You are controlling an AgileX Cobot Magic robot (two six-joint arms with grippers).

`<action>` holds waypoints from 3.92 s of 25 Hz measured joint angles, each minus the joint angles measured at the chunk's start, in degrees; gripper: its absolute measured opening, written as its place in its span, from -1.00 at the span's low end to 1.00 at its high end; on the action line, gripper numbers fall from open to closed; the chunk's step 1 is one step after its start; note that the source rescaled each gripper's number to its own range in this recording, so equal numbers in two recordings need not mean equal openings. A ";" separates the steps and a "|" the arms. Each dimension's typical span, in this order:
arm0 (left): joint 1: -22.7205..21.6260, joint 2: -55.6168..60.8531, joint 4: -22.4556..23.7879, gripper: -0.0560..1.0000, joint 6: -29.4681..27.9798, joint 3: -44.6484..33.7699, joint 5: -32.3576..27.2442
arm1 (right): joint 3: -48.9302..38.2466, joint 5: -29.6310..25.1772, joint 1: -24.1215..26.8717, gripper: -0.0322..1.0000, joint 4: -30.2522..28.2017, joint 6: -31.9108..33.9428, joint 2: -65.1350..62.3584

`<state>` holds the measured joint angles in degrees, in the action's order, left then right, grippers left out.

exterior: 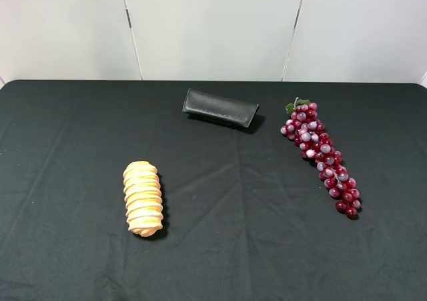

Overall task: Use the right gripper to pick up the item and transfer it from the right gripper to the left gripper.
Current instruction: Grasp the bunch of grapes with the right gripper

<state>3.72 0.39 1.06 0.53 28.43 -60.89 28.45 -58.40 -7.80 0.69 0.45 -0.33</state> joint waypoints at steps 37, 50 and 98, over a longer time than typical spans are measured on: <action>0.00 0.00 0.00 0.98 0.00 0.00 0.00 | 5.20 -0.21 0.00 1.00 3.46 -0.05 9.01; 0.00 0.00 0.00 0.98 0.00 0.00 0.02 | 21.36 0.45 -3.08 1.00 3.04 -7.31 44.71; 0.00 0.00 0.07 0.98 0.00 0.00 0.02 | 23.54 23.62 -8.64 1.00 -8.95 1.68 105.55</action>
<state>3.72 0.39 1.13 0.53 28.43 -60.87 51.99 -34.79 -16.44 -8.26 2.13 105.22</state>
